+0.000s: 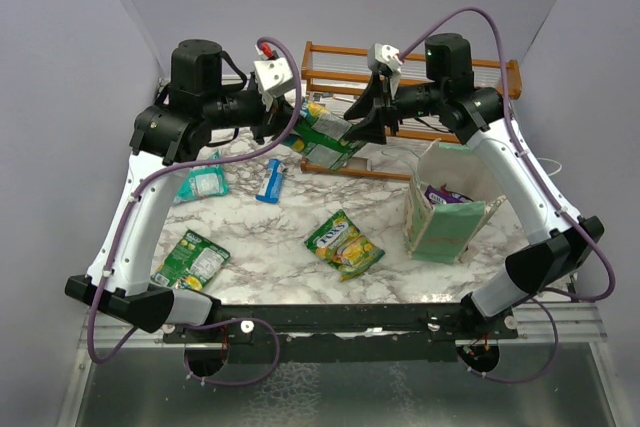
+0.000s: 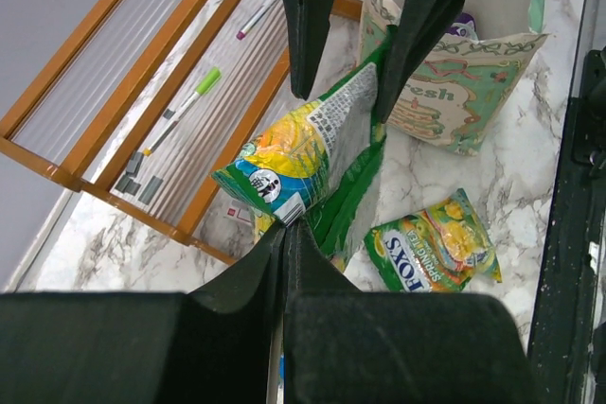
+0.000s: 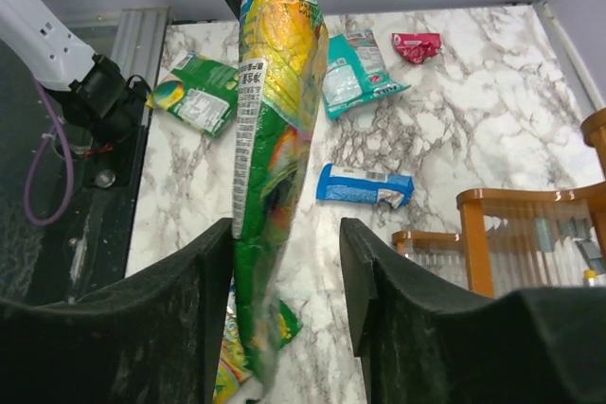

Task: Place the snacks into the paper bag
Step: Place the snack in the paper bag.

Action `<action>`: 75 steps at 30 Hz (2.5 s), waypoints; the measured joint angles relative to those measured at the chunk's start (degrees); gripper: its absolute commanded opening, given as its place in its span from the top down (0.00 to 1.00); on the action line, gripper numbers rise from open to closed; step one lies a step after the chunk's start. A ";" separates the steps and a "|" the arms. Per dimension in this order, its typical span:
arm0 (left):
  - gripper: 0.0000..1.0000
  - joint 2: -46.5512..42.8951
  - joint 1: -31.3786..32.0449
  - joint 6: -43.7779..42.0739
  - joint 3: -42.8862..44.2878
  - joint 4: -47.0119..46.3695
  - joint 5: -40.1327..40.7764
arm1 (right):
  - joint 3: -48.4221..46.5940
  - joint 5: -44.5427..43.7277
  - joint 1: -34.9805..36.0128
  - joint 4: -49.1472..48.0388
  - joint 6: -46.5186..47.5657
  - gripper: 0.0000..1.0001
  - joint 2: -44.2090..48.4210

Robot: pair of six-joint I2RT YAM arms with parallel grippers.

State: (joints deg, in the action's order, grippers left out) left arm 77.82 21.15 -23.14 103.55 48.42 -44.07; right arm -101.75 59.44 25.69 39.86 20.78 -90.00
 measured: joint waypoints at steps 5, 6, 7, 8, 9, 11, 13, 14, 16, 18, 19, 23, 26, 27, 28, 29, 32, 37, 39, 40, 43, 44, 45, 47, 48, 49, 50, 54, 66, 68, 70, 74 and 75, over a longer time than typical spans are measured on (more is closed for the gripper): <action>1.00 -0.24 0.00 0.59 -0.52 -0.46 -0.48 | 0.74 -0.35 0.24 -0.15 -0.79 0.85 -0.09; 1.00 -0.35 0.00 0.61 -0.79 -0.46 -0.48 | 0.87 -0.35 0.24 -0.26 -1.01 0.89 -0.09; 1.00 -0.48 0.00 0.63 -1.07 -0.50 -0.48 | 0.92 -0.37 0.24 -0.28 -1.16 0.94 -0.09; 1.00 -0.57 0.00 0.72 -1.33 -0.57 -0.46 | 1.01 -0.37 0.24 -0.39 -1.22 0.98 -0.09; 1.00 -0.61 -0.02 0.79 -1.42 -0.61 -0.46 | 1.20 -0.39 0.24 -0.50 -1.40 0.99 0.00; 1.00 -0.66 0.00 0.98 -1.53 -0.96 -0.46 | 1.66 -0.42 0.24 -0.59 -1.86 0.99 0.24; 0.97 -0.76 0.00 1.38 -1.75 -1.42 -0.46 | 2.05 -0.50 0.24 -0.83 -2.12 0.99 0.59; 0.94 -0.79 0.00 1.51 -1.79 -1.55 -0.44 | 2.19 -0.57 0.24 -0.87 -2.23 0.99 0.76; 0.86 -0.92 0.00 1.79 -1.81 -1.92 -0.44 | 2.47 -0.83 0.24 -0.92 -2.54 0.99 1.33; 0.78 -1.27 0.00 1.95 -2.01 -2.58 -0.39 | 2.71 -1.51 0.24 -0.87 -2.73 0.99 2.12; 0.74 -1.53 -0.02 2.05 -2.10 -2.86 -0.39 | 2.93 -1.79 0.24 -0.87 -2.80 0.99 2.62; 0.47 -3.34 -0.24 2.12 -2.12 -3.85 -0.42 | 3.74 -3.93 0.24 -0.83 -3.06 0.99 4.66; 0.33 -4.48 -1.01 2.14 -2.12 -4.31 -0.44 | 4.59 -5.33 -0.07 -0.85 -3.17 0.99 6.12; 0.30 -4.76 -1.36 2.08 -2.12 -4.31 -0.44 | 5.03 -5.75 -0.35 -0.83 -3.26 0.99 6.67; 0.29 -4.94 -1.75 2.19 -2.10 -4.31 -0.44 | 5.60 -6.05 -0.81 -0.83 -3.52 0.99 7.58; 0.27 -5.11 -2.29 2.14 -2.10 -4.28 -0.42 | 5.99 -6.12 -1.40 -0.83 -3.72 0.99 8.31; 0.22 -5.31 -3.61 2.10 -2.10 -4.26 -0.37 | 6.69 -6.25 -4.50 -0.87 -4.79 0.99 10.64; 0.14 -6.05 -5.53 2.01 -2.16 -4.35 1.01 | 7.32 -6.29 -11.96 -1.22 -7.26 0.99 16.61; 0.11 -7.17 -6.32 1.99 -3.19 -5.14 2.51 | 8.00 -6.29 -14.60 -1.81 -7.91 0.99 19.50; 0.10 -7.67 -6.58 2.01 -3.76 -5.38 3.17 | 8.41 -6.29 -15.82 -1.97 -8.17 0.99 20.98; 0.05 -9.42 -7.45 2.12 -6.32 -6.40 6.23 | 9.51 -6.82 -19.87 -2.16 -8.57 0.99 25.66; 0.04 -9.79 -7.74 2.25 -7.10 -6.78 7.08 | 9.84 -7.32 -21.29 -2.14 -8.52 0.99 27.39; 0.02 -10.08 -7.98 2.38 -8.00 -7.17 7.96 | 10.05 -7.85 -22.47 -2.03 -8.46 0.99 28.96; 0.01 -10.40 -8.44 2.69 -9.68 -7.85 9.62 | 10.10 -9.07 -24.28 -1.62 -7.89 0.99 31.15; 0.01 -10.45 -8.63 2.86 -10.47 -8.11 10.49 | 10.10 -9.68 -24.90 -1.20 -7.48 0.99 31.98; 0.01 -10.56 -8.85 3.10 -11.45 -8.52 11.50 | 10.12 -10.49 -25.55 -0.57 -7.04 0.99 32.81; 0.01 -10.73 -9.14 3.34 -12.85 -9.38 12.72 | 10.27 -11.39 -26.29 0.09 -6.49 0.99 33.70; 0.01 -11.47 -10.56 4.61 -17.88 -11.43 18.25 | 12.07 -14.58 -28.33 2.75 -3.96 0.99 36.22; 0.01 -13.22 -13.27 6.60 -21.97 -13.86 23.87 | 18.08 -21.40 -34.86 12.52 4.66 0.99 41.18; 0.01 -13.40 -13.27 6.58 -21.97 -14.12 23.91 | 19.71 -21.51 -36.13 14.19 6.56 0.99 43.08; 0.01 -13.38 -13.27 6.58 -21.94 -14.23 23.91 | 21.35 -21.68 -37.13 15.56 7.89 0.99 44.63; 0.01 -13.09 -13.27 6.62 -21.94 -14.21 23.89 | 24.44 -21.88 -39.58 17.86 9.79 0.99 48.13; 0.01 -12.98 -13.27 6.69 -21.94 -14.23 23.87 | 25.09 -21.88 -40.13 18.23 10.16 0.99 48.63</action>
State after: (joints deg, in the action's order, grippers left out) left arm 64.84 7.88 -16.45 81.60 34.20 -20.21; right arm -76.66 37.56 -14.44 58.08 30.94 -41.36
